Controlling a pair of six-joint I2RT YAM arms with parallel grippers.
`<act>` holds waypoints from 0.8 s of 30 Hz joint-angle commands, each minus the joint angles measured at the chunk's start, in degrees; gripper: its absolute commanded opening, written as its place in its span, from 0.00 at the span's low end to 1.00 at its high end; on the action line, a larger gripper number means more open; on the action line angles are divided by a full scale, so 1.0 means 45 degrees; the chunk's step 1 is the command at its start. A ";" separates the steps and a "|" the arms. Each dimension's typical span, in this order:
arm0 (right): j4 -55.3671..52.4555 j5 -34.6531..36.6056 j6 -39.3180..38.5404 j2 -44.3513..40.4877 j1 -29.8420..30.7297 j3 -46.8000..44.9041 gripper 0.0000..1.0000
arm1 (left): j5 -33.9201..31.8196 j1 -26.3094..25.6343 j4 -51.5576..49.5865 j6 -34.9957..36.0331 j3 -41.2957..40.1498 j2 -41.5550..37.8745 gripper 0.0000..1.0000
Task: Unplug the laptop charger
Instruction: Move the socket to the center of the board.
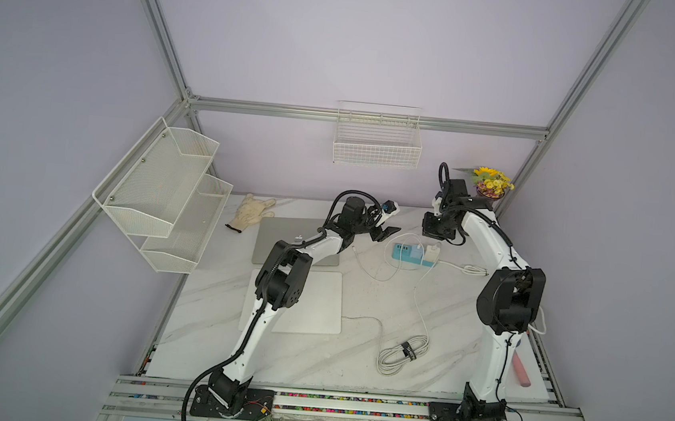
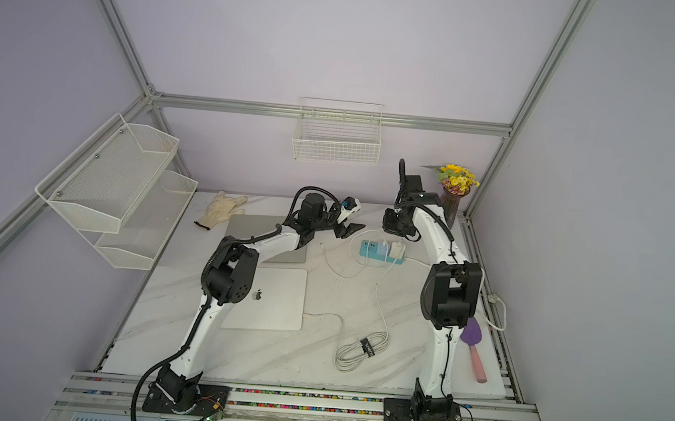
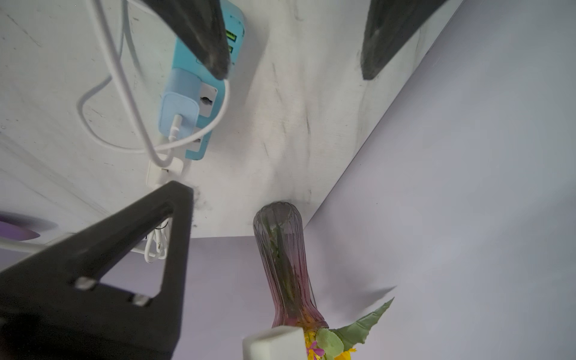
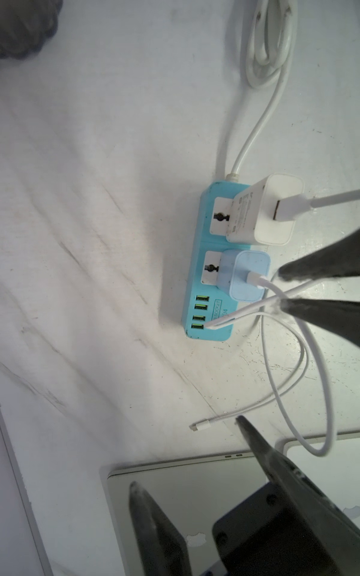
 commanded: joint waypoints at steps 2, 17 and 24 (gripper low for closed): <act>0.0586 0.0731 0.0118 -0.0871 0.0063 -0.0719 0.16 | 0.1012 0.0111 -0.1775 0.0430 0.2248 0.1160 0.67; 0.5772 -0.1825 0.3386 -0.3271 -0.4131 -0.5366 0.08 | 0.1526 0.0053 -0.0285 -0.0018 0.1159 0.1170 0.70; 0.5550 -0.3670 0.3404 -0.0254 -0.4436 -0.4816 0.03 | 0.2352 -0.0046 0.0937 -0.0458 0.0214 0.1060 0.74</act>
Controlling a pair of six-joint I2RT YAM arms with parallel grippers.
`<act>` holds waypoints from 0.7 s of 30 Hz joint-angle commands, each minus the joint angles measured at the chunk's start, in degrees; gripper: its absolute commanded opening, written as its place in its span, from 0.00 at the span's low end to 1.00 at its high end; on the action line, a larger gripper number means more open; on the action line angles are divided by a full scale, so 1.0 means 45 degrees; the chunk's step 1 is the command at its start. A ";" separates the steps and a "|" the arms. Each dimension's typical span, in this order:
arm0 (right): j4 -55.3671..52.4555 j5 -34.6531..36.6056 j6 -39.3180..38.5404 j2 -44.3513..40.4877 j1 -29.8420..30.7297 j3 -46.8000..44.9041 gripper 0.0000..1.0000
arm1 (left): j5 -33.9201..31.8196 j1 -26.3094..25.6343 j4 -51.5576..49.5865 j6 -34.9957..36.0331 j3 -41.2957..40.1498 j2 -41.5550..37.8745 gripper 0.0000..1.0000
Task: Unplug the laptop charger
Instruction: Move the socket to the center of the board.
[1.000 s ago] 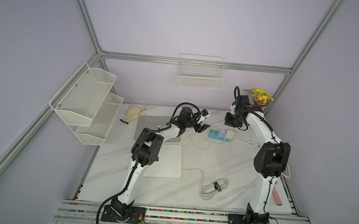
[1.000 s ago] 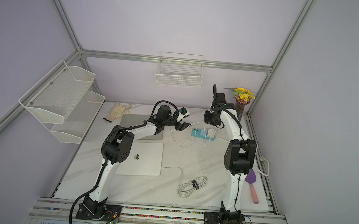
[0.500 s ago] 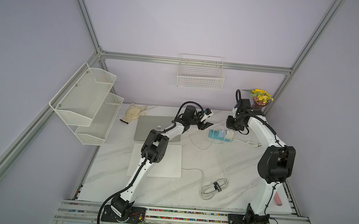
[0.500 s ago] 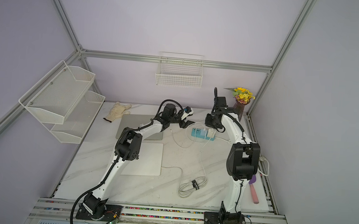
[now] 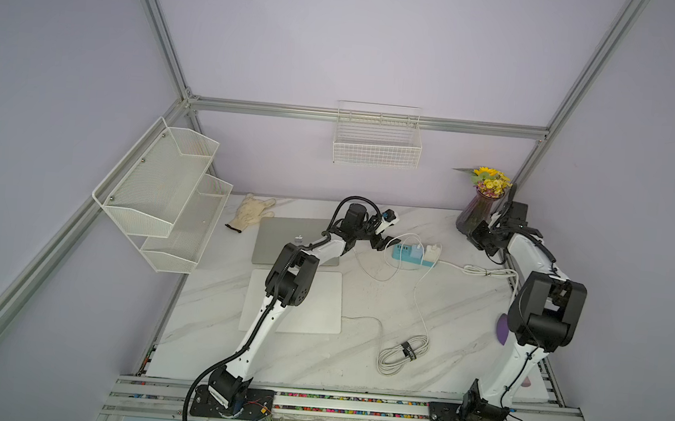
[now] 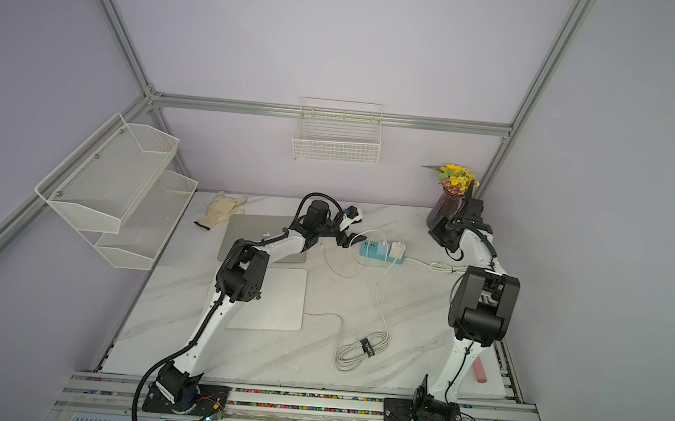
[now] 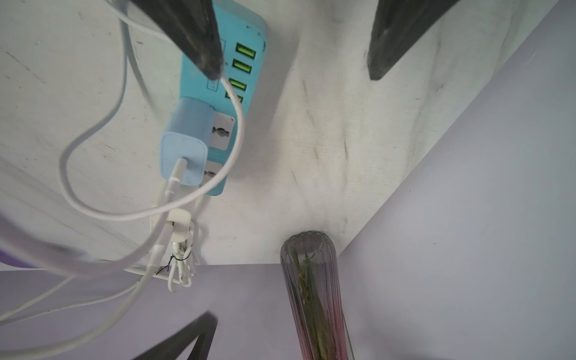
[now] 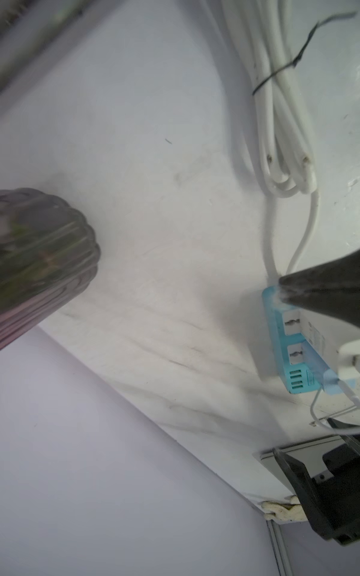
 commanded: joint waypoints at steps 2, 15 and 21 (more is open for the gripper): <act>-0.0647 -0.1231 -0.0192 0.1229 0.0123 0.0365 0.02 | 0.0749 -0.0125 0.1659 -0.0202 -0.0905 -0.0722 0.75; 0.0460 -0.2265 -0.0399 0.2714 0.1118 -0.0425 0.00 | 0.1705 -0.0312 0.2956 -0.0036 -0.1425 -0.0700 0.76; 0.1283 -0.2490 0.0081 0.2783 0.1481 -0.0725 0.00 | 0.2156 -0.0310 0.3264 0.0283 -0.1642 -0.0703 0.72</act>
